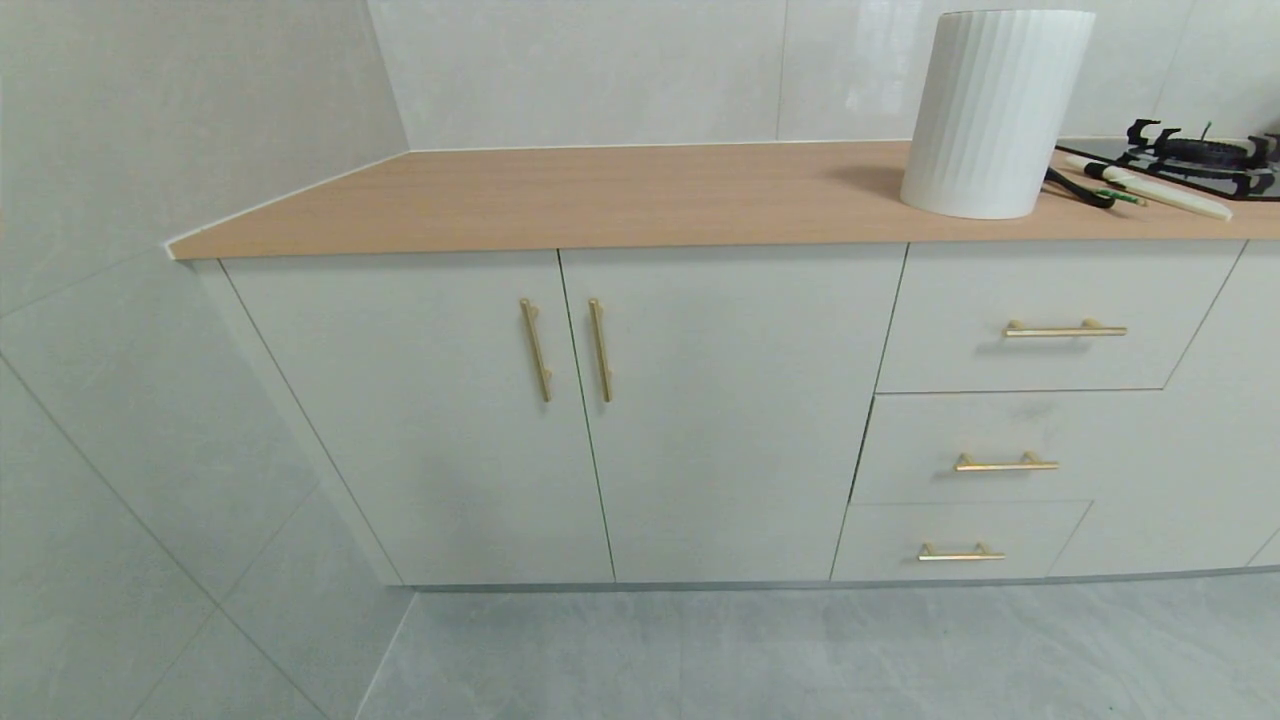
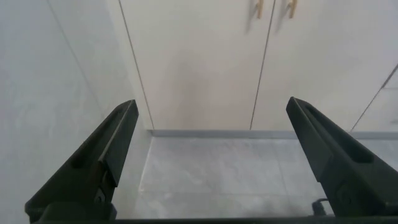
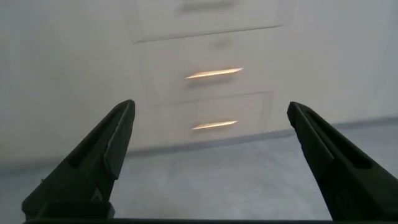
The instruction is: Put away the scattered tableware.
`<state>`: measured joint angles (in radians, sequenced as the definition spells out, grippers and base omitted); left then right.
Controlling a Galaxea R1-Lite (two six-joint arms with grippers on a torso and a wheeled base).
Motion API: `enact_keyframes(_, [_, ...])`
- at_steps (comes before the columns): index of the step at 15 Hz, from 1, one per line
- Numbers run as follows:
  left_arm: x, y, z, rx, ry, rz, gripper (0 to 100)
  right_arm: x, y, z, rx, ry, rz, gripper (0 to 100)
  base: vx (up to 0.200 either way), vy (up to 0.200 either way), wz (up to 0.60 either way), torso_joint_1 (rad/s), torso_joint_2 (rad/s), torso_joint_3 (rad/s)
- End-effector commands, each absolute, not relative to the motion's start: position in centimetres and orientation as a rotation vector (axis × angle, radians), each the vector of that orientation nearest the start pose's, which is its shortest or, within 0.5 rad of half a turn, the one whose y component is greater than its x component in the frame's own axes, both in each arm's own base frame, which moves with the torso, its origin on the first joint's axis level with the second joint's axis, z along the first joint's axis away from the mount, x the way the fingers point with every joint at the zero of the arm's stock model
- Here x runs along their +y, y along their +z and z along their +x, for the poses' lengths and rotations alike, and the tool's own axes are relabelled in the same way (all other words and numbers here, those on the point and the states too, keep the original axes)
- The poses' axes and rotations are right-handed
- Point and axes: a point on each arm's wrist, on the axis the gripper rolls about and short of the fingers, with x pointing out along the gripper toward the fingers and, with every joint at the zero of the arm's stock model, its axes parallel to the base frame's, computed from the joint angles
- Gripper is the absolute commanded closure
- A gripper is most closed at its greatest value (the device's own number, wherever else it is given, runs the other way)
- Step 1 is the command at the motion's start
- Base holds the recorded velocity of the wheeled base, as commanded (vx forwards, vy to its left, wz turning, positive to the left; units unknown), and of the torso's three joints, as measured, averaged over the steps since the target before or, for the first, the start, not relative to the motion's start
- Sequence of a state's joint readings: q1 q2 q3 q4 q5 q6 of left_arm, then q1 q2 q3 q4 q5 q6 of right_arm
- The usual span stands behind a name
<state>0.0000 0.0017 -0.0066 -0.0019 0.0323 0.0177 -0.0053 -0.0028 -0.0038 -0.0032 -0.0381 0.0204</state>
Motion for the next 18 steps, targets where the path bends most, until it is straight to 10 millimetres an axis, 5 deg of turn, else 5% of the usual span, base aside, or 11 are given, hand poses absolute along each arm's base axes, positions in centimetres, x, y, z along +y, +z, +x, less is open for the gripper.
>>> enact_keyframes(1, [0.07,7.63,-2.27,-0.001,0.029,0.017,0,-0.03,7.69,-2.1,0.014,-0.001,-0.011,0,0.0,0.0,0.0,0.0,0.0,0.0])
enact_keyframes(14, [0.08,7.61,-2.28,-0.002,0.031,-0.002,0,-0.01,7.64,-2.28,-0.009,0.0,0.006,0,0.0,0.0,0.0,0.0,0.0,0.0])
enact_keyframes(18, [0.08,7.61,-2.28,-0.001,0.031,0.017,0,-0.01,7.64,-2.28,-0.009,0.0,0.006,0,0.0,-0.2,0.0,0.001,0.0,0.001])
